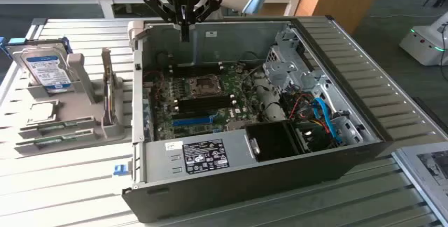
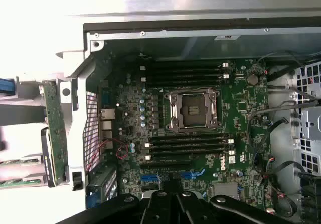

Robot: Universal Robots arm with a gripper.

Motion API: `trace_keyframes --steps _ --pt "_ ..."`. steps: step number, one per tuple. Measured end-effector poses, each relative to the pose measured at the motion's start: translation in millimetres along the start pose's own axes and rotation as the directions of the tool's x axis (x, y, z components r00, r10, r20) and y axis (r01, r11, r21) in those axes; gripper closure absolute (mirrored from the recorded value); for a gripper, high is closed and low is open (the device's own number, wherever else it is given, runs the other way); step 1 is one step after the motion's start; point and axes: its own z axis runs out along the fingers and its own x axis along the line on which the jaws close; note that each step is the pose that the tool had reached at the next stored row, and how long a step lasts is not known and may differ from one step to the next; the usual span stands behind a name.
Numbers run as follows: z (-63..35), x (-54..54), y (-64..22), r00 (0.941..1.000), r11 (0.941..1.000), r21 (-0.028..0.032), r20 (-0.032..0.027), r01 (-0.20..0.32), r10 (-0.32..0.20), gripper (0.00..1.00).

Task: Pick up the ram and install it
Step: 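Reach for the ram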

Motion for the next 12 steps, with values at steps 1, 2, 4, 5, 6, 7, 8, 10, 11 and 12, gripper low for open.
trace_keyframes --steps 1,2,4,5,6,7,8,10,11,12 --pt "0.0 0.0 0.0 1.0 1.0 0.0 0.0 0.0 0.0 0.9" --pt "0.0 0.0 0.0 1.0 1.0 0.0 0.0 0.0 0.0 0.9" --pt "0.0 0.0 0.0 1.0 1.0 0.0 0.0 0.0 0.0 0.9" --pt "0.0 0.0 0.0 1.0 1.0 0.0 0.0 0.0 0.0 0.9" --pt "0.0 0.0 0.0 1.0 1.0 0.0 0.0 0.0 0.0 0.9" --pt "0.0 0.0 0.0 1.0 1.0 0.0 0.0 0.0 0.0 0.9" --pt "0.0 0.0 0.0 1.0 1.0 0.0 0.0 0.0 0.0 0.9" --pt "0.0 0.0 0.0 1.0 1.0 0.0 0.0 0.0 0.0 0.9" --pt "0.0 0.0 0.0 1.0 1.0 0.0 0.0 0.0 0.0 0.9" --pt "0.0 0.0 0.0 1.0 1.0 0.0 0.0 0.0 0.0 0.9"
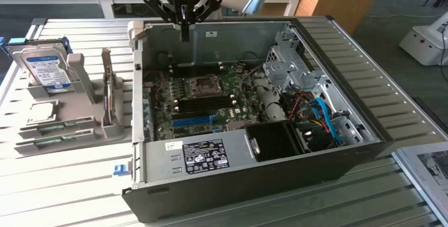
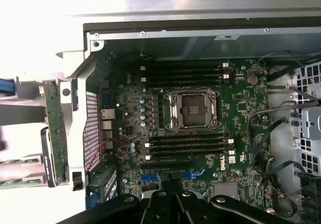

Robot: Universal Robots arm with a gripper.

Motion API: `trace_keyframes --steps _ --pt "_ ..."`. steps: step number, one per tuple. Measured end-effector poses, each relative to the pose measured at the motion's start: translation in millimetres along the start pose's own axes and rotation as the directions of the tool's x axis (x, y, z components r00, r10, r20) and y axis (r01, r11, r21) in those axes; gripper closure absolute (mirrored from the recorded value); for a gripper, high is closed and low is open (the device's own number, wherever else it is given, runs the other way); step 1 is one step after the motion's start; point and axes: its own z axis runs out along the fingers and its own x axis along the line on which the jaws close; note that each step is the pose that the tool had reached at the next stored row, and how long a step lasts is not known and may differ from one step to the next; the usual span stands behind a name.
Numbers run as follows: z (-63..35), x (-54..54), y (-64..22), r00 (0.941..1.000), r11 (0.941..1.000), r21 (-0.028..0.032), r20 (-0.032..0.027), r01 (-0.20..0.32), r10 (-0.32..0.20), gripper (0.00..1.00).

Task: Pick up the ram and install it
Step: 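Reach for the ram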

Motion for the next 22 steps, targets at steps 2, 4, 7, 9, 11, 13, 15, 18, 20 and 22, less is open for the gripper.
trace_keyframes --steps 2,4,7,9,11,13,15,18,20,22 --pt "0.1 0.6 0.0 1.0 1.0 -0.0001 0.0001 0.0 0.0 0.9" --pt "0.0 3.1 -0.3 1.0 1.0 -0.0001 0.0001 0.0 0.0 0.9" --pt "-0.1 8.3 -0.6 1.0 1.0 -0.0001 0.0001 0.0 0.0 0.9" --pt "-0.2 11.9 -0.9 1.0 1.0 0.0 0.0001 0.0 0.0 0.9" --pt "-0.2 16.5 -1.2 1.0 1.0 -0.0001 0.0 0.0 0.0 0.9" --pt "-0.3 21.9 -1.6 1.0 1.0 -0.0001 0.0 0.0 0.0 0.9" --pt "-0.4 27.9 -2.1 1.0 1.0 0.0 0.0001 0.0 0.0 0.9" --pt "-0.6 36.0 -2.7 1.0 1.0 0.0 0.0001 0.0 0.0 0.9" --pt "-0.7 41.8 -3.1 1.0 1.0 -0.0001 0.0 0.0 0.0 0.9" --pt "-0.8 46.8 -3.5 1.0 1.0 0.0002 0.0001 0.0 0.0 0.9"
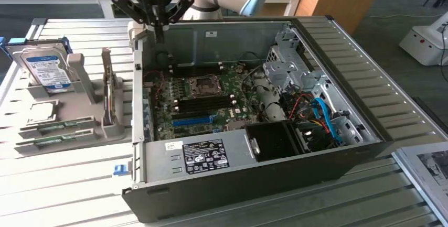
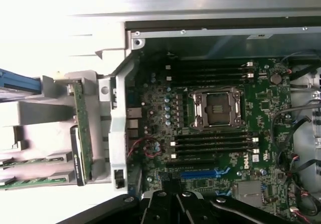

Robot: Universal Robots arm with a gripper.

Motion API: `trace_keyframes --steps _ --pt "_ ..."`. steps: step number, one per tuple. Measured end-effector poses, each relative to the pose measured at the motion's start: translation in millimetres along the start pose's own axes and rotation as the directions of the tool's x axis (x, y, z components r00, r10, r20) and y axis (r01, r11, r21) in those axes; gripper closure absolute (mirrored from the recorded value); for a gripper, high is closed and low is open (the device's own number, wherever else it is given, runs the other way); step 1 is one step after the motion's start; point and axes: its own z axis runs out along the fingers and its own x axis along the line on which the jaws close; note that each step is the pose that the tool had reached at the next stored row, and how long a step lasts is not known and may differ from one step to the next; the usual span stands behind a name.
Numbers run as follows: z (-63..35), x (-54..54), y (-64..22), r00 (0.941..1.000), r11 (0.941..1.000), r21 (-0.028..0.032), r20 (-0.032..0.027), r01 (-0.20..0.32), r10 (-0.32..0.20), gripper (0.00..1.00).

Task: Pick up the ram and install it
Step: 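Reach for the ram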

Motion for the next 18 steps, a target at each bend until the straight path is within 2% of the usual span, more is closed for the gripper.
trace_keyframes --steps 18 --pt "-0.9 57.3 -4.3 1.0 1.0 0.0003 -0.0001 0.0 0.0 0.9"
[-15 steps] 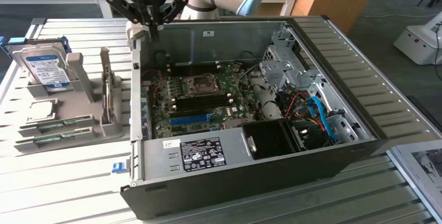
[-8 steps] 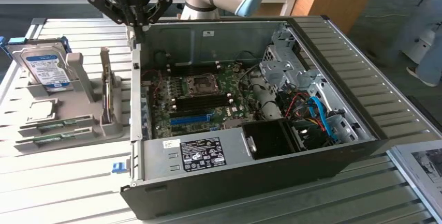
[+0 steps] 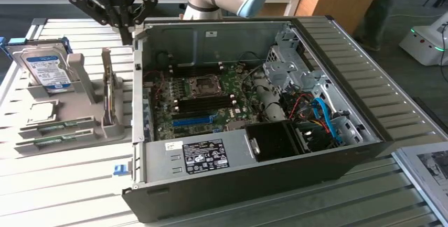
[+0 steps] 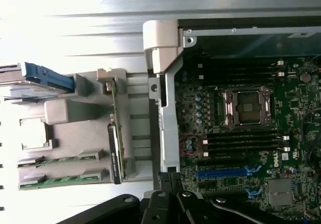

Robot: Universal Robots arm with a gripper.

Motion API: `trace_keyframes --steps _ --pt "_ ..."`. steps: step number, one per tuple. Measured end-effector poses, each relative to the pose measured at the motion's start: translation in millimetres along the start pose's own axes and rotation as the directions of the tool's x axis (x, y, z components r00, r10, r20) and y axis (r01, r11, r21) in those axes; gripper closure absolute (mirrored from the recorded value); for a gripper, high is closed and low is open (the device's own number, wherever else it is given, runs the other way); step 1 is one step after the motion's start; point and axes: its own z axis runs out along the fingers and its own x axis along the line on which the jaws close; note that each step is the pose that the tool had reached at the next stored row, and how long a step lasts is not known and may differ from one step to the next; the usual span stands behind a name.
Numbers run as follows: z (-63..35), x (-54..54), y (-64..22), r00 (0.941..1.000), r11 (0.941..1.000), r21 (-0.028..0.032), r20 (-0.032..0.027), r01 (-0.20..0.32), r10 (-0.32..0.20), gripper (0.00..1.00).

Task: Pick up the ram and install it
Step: 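Reach for the ram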

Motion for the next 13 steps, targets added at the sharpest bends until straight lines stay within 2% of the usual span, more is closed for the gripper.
trace_keyframes --steps 6,10,13 --pt "-0.1 19.5 -1.5 1.0 1.0 -0.0001 0.0001 0.0 0.0 0.9" --pt "-0.2 37.0 -2.8 1.0 1.0 0.0 0.0 0.0 0.0 0.9" --pt "-0.2 45.2 -3.4 1.0 1.0 0.0 0.0001 0.0 0.0 0.9"
